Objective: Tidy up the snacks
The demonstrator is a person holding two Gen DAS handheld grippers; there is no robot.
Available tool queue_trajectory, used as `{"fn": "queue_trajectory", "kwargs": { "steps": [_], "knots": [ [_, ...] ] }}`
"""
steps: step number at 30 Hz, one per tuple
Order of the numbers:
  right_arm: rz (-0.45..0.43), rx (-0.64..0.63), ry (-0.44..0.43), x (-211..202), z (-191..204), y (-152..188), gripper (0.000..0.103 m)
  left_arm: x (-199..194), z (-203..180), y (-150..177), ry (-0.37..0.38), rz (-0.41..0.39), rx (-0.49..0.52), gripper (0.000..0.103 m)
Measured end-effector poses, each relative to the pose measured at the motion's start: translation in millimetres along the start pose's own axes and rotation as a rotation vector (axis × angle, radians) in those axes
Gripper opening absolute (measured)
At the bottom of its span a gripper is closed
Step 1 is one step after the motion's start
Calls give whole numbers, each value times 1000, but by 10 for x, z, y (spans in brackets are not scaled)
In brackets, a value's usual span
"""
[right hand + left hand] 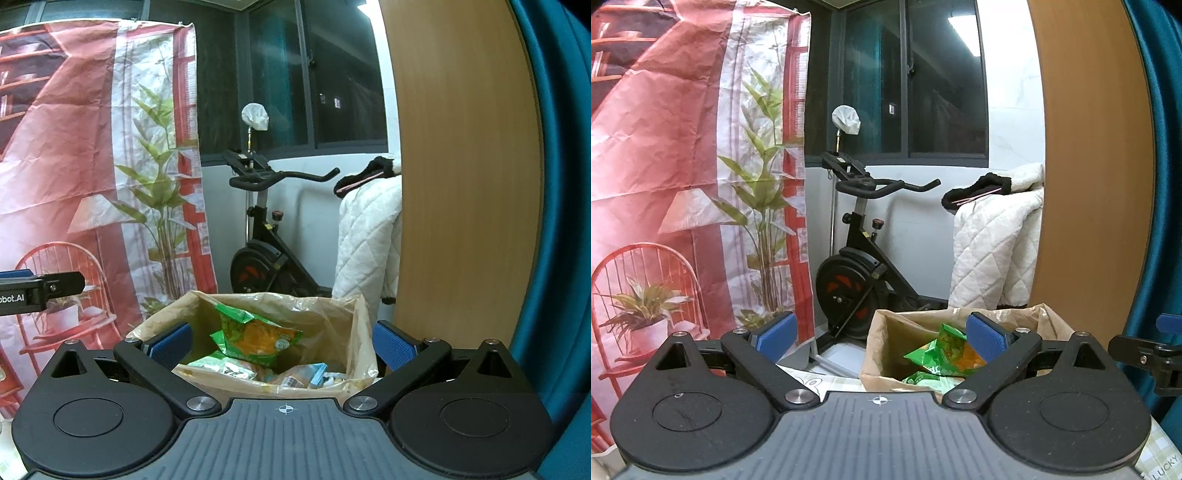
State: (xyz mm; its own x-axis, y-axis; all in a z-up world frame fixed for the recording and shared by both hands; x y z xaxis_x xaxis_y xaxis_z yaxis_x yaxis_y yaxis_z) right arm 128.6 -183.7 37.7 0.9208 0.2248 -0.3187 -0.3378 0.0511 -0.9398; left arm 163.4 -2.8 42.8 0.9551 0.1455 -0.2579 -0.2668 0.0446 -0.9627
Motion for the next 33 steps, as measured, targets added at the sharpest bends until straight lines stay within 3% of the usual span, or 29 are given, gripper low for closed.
{"fn": "queue_trajectory", "kwargs": {
  "steps": [11,33],
  "knots": [
    [1,5,18,-37,-17,-13,102,-41,-1,34,52,-7,-9,99],
    [7,6,24,-18,2,4,102,-1,24,66,50,20,0,99]
  ]
}}
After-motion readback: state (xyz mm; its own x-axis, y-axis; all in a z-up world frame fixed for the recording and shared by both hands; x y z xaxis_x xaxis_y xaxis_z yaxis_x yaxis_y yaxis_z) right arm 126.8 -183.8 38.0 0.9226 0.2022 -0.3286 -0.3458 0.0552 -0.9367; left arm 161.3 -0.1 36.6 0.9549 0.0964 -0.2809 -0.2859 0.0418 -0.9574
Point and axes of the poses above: each gripper's, at about its wrist camera, not at the fingertips, and x roughly the way its jaws point, z to its left, y to its underside, the point moved 4 cm from there along x, roughly the way its jaws point, and after that the axes turned 12 degrees about -y, right-handed, at the moved point
